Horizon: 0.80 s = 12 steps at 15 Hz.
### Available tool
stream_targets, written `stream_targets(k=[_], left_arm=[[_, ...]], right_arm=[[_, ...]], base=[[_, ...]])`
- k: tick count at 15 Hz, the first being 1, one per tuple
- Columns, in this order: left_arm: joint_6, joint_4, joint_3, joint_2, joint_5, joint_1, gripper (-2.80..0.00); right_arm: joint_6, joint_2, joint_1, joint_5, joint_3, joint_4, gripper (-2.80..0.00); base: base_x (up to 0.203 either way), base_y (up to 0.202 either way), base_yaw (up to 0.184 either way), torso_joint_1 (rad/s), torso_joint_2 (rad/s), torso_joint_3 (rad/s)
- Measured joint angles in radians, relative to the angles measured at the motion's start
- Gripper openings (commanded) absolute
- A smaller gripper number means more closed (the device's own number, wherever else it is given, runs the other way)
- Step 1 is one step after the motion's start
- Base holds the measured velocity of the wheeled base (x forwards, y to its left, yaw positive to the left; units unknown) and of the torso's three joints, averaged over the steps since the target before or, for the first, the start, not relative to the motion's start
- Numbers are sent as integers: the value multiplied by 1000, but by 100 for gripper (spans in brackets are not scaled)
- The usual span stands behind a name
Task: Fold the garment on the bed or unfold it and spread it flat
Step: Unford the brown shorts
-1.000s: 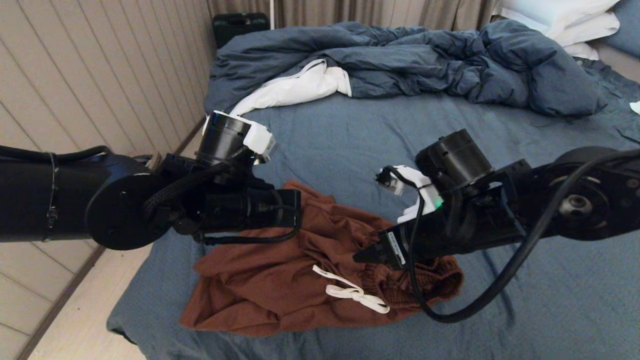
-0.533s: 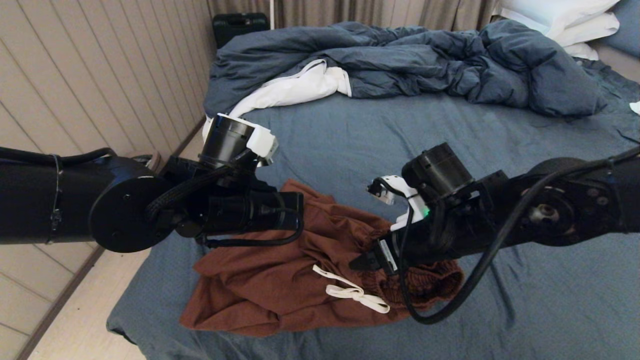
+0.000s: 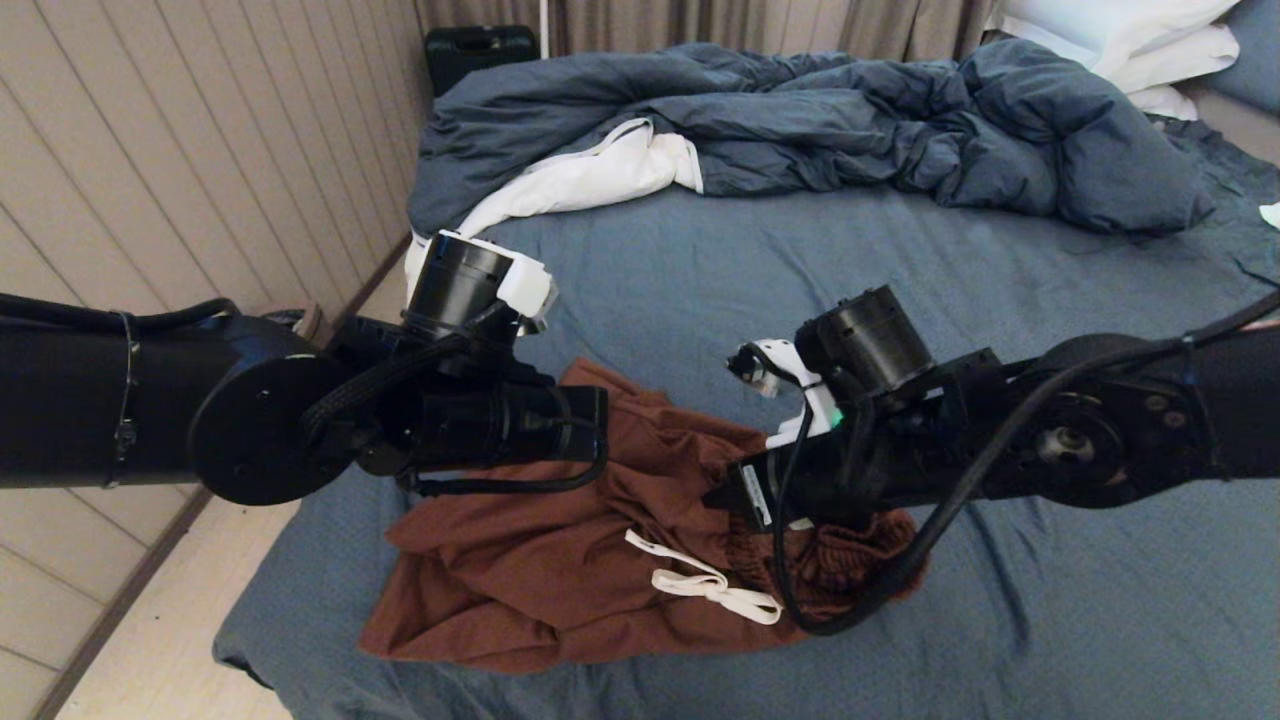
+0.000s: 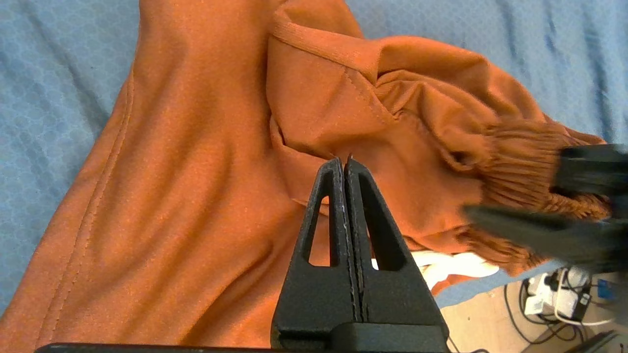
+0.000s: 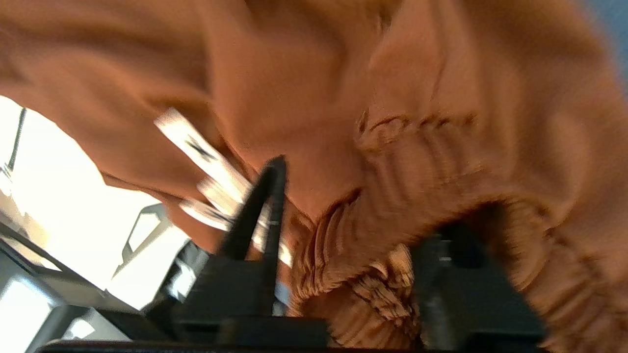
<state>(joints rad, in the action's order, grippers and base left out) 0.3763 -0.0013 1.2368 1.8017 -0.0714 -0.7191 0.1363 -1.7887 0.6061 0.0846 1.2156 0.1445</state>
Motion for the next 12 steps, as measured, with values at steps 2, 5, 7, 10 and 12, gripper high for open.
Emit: stream_targets(k=[2, 5, 7, 10, 12], left_arm=[[0, 0, 0, 2, 0, 0, -280], [1, 0, -1, 2, 0, 0, -280], [2, 0, -2, 2, 0, 0, -280], [-2, -43, -18, 1, 0, 0, -280], [-4, -76, -30, 4, -2, 0, -280]], right_arm=[[26, 49, 7, 0, -10, -56, -280], [46, 137, 15, 0, -16, -106, -280], [48, 189, 15, -5, -15, -114, -280], [48, 253, 15, -68, 5, -126, -280], [46, 289, 15, -114, 14, -153, -280]], base=[[0, 0, 0, 0, 0, 0], [0, 0, 0, 0, 0, 0], [0, 0, 0, 0, 0, 0], [0, 0, 0, 0, 0, 0], [0, 0, 0, 0, 0, 0]])
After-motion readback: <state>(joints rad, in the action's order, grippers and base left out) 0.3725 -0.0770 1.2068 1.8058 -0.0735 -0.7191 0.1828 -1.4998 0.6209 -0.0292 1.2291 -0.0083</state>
